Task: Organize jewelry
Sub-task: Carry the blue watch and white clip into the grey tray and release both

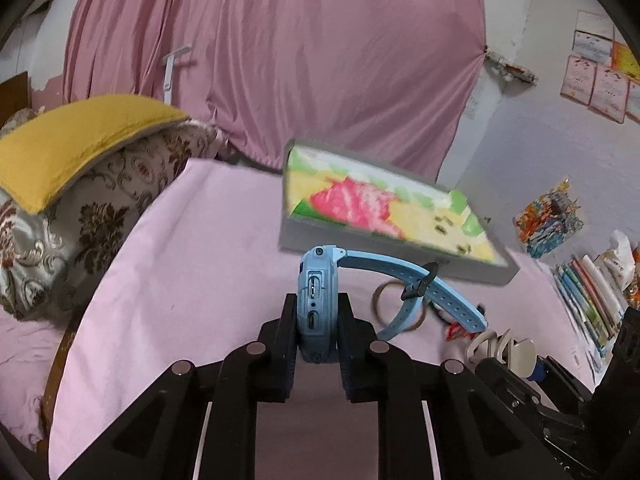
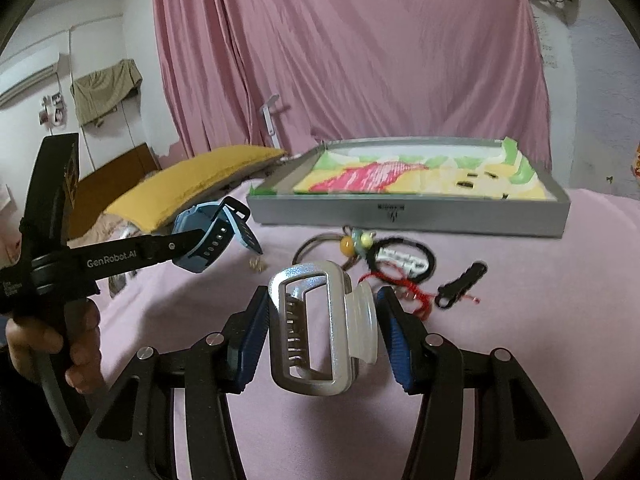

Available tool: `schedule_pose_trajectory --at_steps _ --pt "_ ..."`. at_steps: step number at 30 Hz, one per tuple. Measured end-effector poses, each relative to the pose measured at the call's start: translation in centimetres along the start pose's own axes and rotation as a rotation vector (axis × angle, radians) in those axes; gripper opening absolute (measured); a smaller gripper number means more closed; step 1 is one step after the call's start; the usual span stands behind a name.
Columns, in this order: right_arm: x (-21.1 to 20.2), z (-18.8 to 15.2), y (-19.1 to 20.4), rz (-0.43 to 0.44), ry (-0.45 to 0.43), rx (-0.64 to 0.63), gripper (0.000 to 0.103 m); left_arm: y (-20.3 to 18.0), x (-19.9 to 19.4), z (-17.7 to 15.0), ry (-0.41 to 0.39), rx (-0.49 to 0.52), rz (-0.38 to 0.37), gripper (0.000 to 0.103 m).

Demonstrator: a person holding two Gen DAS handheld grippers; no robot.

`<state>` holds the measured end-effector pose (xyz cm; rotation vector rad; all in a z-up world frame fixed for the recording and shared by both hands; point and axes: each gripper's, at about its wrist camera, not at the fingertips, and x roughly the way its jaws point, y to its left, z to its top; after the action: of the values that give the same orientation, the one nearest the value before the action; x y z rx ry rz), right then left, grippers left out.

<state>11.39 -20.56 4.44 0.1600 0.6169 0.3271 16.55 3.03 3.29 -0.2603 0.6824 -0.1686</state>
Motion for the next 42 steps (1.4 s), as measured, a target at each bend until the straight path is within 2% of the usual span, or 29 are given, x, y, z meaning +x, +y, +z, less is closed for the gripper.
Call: schedule_pose_trajectory --at_steps 7,13,16,22,25,28,32,35,37,42 --pt "-1.3 3.5 -1.2 -0.015 -0.120 -0.013 0.048 -2.1 0.2 3.3 -0.125 0.039 0.024 0.016" --pt "-1.5 9.0 -2.0 -0.060 -0.245 -0.076 0.048 -3.8 1.0 8.2 -0.288 0.088 0.044 0.016" --pt "-0.7 12.0 -2.4 -0.075 -0.299 -0.095 0.048 -4.6 1.7 10.3 -0.343 0.104 0.051 0.017" --pt "2.9 16.9 -3.1 -0.076 -0.347 -0.084 0.048 -5.5 5.2 13.1 -0.384 0.122 0.088 0.017" --pt "6.4 18.5 -3.8 -0.070 -0.312 -0.068 0.048 -5.5 7.2 13.8 -0.357 0.127 0.104 0.017" --pt "9.9 19.5 -4.7 -0.092 -0.255 -0.052 0.048 -5.0 9.4 14.2 -0.287 0.113 0.102 0.017" --pt "14.7 20.2 -6.4 -0.120 -0.097 -0.005 0.048 -4.2 12.9 14.7 -0.105 0.079 0.128 0.017" --pt "17.7 20.2 -7.7 -0.105 0.041 0.037 0.048 -3.6 15.2 14.7 0.029 0.052 0.133 0.017" --pt "18.8 19.8 -8.4 -0.098 0.094 0.053 0.048 -3.5 16.6 14.3 0.111 0.059 0.150 0.017" --pt "21.4 18.8 -8.9 -0.106 0.258 0.037 0.048 -3.7 18.5 13.0 0.227 0.102 0.159 0.017"
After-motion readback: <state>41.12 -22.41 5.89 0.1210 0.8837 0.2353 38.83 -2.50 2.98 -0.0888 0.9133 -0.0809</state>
